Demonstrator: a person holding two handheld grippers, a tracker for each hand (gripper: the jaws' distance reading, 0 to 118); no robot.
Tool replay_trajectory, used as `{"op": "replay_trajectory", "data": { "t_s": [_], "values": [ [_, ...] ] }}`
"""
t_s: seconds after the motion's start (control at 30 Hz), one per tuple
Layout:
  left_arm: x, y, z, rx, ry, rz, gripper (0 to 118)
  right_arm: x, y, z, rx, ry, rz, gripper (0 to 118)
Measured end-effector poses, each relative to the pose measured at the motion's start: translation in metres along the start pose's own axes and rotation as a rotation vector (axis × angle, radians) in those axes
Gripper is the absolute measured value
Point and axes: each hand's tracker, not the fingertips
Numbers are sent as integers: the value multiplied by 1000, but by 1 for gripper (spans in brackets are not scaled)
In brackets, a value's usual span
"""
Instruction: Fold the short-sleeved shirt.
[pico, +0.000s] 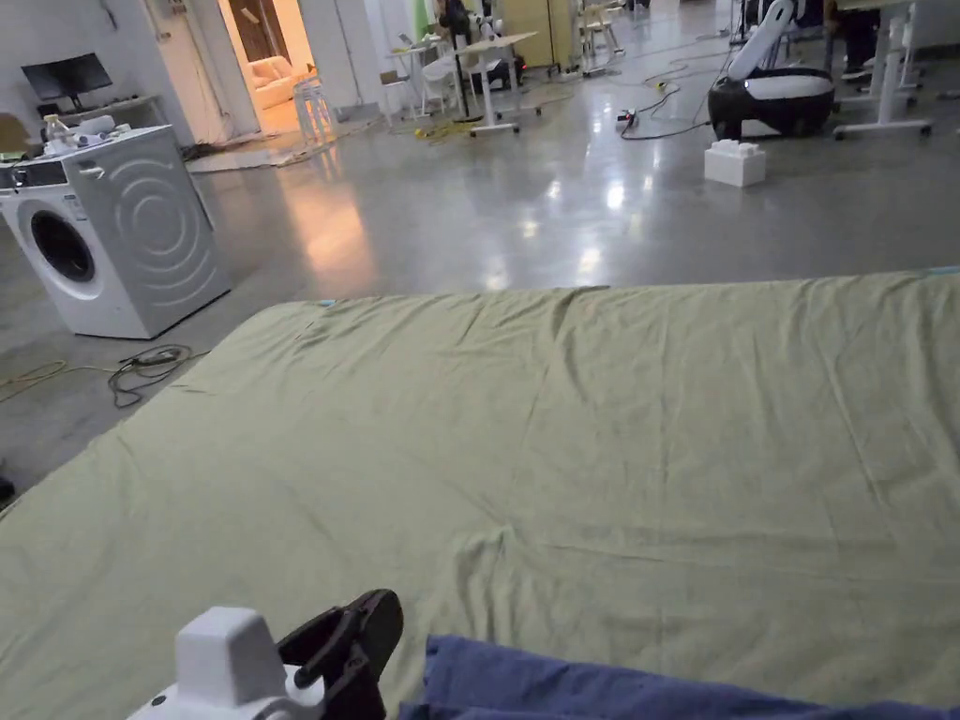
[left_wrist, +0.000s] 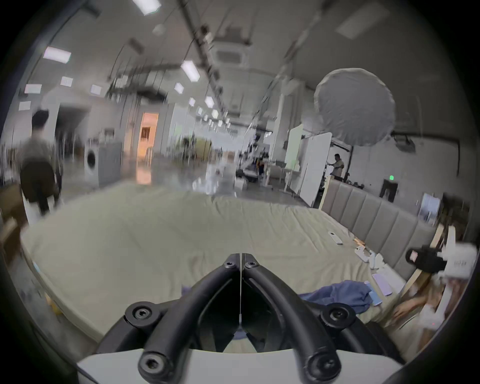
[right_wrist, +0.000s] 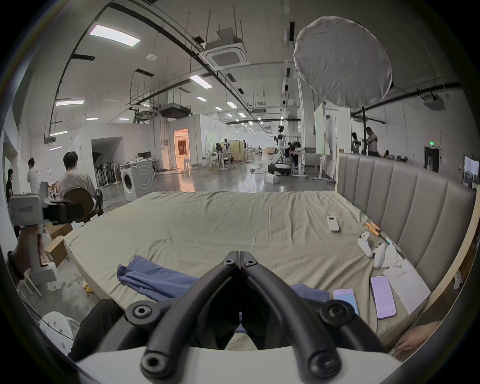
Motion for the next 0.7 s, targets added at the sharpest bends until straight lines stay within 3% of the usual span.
{"op": "replay_trajectory", "data": {
  "t_s": [0.07, 0.1, 0.17, 0.2, 0.33, 0.4, 0.47, 0.6, 0.63, 0.7],
  "values": [
    [-35, -15, -27, -65, 22, 142, 22, 2, -7, -1, -24, 0, -29, 0],
    [-50, -23, -41, -111, 39, 199, 37, 4, -10, -3, -45, 2, -45, 0],
    [-81, -45, -71, -241, -11, 306, 84, 7, -16, -5, -73, -11, -60, 0],
    [-92, -59, -85, -288, -34, 335, 91, 9, -19, -7, -91, -18, -68, 0],
    [-127, -95, -132, -389, -19, 454, 92, 14, -27, -10, -136, -34, -92, 0],
    [-148, -111, -155, -435, -71, 627, 92, 18, -30, -13, -155, -41, -115, 0],
    [-153, -122, -166, -408, -43, 712, 92, 21, -35, -13, -175, -51, -138, 0],
    [-152, -123, -182, -363, -153, 881, 91, 23, -43, -16, -211, -62, -173, 0],
    [-149, -124, -187, -400, -178, 912, 89, 23, -43, -17, -214, -59, -178, 0],
    [-142, -125, -196, -443, -222, 885, 66, 22, -43, -18, -223, -55, -181, 0]
  ]
}}
